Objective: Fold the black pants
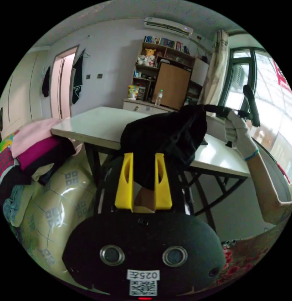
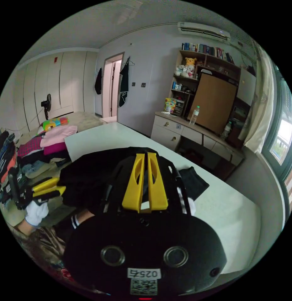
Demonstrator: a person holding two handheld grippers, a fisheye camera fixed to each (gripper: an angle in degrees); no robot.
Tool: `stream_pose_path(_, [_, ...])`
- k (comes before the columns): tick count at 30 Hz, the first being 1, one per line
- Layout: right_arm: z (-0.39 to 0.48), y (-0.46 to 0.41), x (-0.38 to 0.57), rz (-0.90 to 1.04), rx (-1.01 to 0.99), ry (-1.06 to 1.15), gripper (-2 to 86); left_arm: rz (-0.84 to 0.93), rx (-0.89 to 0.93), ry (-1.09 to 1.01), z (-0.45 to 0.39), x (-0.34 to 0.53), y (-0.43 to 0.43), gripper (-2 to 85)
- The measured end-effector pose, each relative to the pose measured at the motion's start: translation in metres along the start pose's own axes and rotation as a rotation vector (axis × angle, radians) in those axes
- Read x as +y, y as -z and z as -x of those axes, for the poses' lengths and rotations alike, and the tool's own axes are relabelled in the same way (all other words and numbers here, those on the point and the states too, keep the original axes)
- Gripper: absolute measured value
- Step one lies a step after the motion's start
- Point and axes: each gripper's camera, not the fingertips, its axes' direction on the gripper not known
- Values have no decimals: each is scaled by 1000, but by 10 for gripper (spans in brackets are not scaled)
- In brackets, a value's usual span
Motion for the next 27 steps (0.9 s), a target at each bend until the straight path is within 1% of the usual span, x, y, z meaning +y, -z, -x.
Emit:
stream_pose_path(2, [-15,6,8,12,-37,-12,30,-66,-17,8,1,1,15,11])
stream_pose_path(5, [-48,9,33,48,-141,-149,72,-175,-16,-76,-12,-11,54,-4])
stream_pose_path(6, [-58,10,48,52,-184,-197,88,-217,16,-110,-19,-20,70,-6])
stream_pose_path(8, [-65,13,71,45,-203,-268,112,-265,82,-150,-31,-39,91,-6])
stream_pose_path(10, [-63,21,103,12,-210,-360,136,-336,121,-235,-53,-67,112,-7])
stream_pose_path(14, [-48,34,146,-56,-235,-468,157,-418,177,-318,-88,-113,137,-7])
stream_pose_path(15, [-45,36,156,-81,-260,-512,167,-436,202,-326,-98,-125,145,-7])
stream_pose_path(16, [-43,40,166,-140,-333,-553,173,-442,219,-354,-110,-136,153,-7])
stream_pose_path(19, [-42,50,181,-296,-513,-690,172,-470,231,-374,-131,-148,171,-7])
stream_pose_path(21, [-40,56,184,-344,-554,-763,160,-466,255,-369,-139,-151,178,-7])
stream_pose_path(24, [-34,73,178,-378,-541,-822,138,-459,268,-397,-151,-149,184,-6])
stream_pose_path(27, [-30,96,165,-408,-532,-814,120,-448,318,-417,-158,-145,189,-5])
